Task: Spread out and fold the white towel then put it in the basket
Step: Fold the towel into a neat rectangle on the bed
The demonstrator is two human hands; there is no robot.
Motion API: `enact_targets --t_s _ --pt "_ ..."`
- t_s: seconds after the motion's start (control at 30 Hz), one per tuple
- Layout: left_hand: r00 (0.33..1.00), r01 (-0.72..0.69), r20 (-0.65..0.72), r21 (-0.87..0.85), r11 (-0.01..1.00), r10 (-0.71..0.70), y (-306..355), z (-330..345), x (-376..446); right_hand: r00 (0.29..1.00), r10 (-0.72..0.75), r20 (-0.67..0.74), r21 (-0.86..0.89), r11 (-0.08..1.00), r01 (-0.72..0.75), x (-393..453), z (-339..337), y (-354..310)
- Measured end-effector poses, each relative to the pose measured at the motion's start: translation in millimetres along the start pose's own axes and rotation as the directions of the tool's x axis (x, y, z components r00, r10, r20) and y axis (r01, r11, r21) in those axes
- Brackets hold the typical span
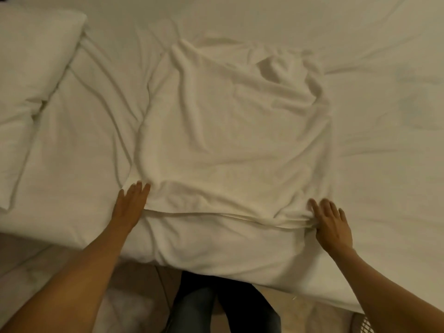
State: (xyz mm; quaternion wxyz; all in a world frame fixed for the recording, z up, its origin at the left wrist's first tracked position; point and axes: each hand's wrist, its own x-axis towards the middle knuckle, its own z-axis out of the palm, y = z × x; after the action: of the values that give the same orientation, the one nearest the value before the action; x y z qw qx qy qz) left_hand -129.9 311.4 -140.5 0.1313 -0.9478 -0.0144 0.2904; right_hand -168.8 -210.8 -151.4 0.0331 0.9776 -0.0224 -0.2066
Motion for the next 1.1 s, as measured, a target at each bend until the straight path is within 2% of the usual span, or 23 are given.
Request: enact_targets --t_s 0.1,0.23,0.3,0.37,0.47,0.53,0.63,0.73,0.8,0.87,1.03,1.1 --pt "0.993 -0.020 -0.121 -0.043 0.999 0.015 4 14 4 0.999 -0.044 0.007 -0.002 0.999 0.044 5 6 -4" --pt "0.990 -0.033 -0.137 -0.131 0.991 0.015 5 22 7 0.997 -0.077 0.020 0.062 0.995 0.076 9 16 -7" --pt "0.975 -0.074 -0.218 -0.202 0.977 0.029 -2 22 11 0.996 -0.067 0.061 0.104 0.993 0.061 9 13 -3" --pt "0.984 -0.105 -0.165 -0.265 0.959 0.062 -15 18 11 0.995 -0.051 0.087 0.143 0.989 0.038 9 5 3" --pt "0.996 -0.083 0.006 -0.217 0.973 0.086 -30 1 8 0.988 -0.023 0.150 0.154 0.988 0.000 11 -9 5" --pt "0.994 -0.093 0.036 -0.140 0.986 0.099 -33 -17 8 0.976 -0.029 0.218 0.159 0.987 -0.006 15 -21 6" --pt "0.996 -0.075 0.033 -0.116 0.990 0.079 -35 -46 10 0.965 -0.029 0.260 0.150 0.989 -0.011 26 -49 11" --pt "0.999 -0.043 -0.016 -0.170 0.985 0.041 -35 -83 17 0.993 -0.039 0.116 0.103 0.994 0.027 44 -83 15" --pt "0.993 -0.053 -0.118 -0.243 0.969 0.024 -34 -110 26 0.996 -0.077 -0.052 0.006 0.997 0.078 65 -102 17" --pt "0.977 -0.073 -0.213 -0.297 0.952 0.008 -34 -138 43 0.986 -0.067 -0.155 -0.035 0.997 0.062 90 -125 18" --pt "0.967 -0.094 -0.255 -0.351 0.932 0.002 -35 -193 88 0.989 -0.019 -0.146 -0.003 1.000 0.019 141 -176 13" --pt "0.952 -0.112 -0.306 -0.325 0.939 0.007 -35 -212 112 0.978 -0.043 -0.202 -0.049 0.998 0.033 165 -187 14"
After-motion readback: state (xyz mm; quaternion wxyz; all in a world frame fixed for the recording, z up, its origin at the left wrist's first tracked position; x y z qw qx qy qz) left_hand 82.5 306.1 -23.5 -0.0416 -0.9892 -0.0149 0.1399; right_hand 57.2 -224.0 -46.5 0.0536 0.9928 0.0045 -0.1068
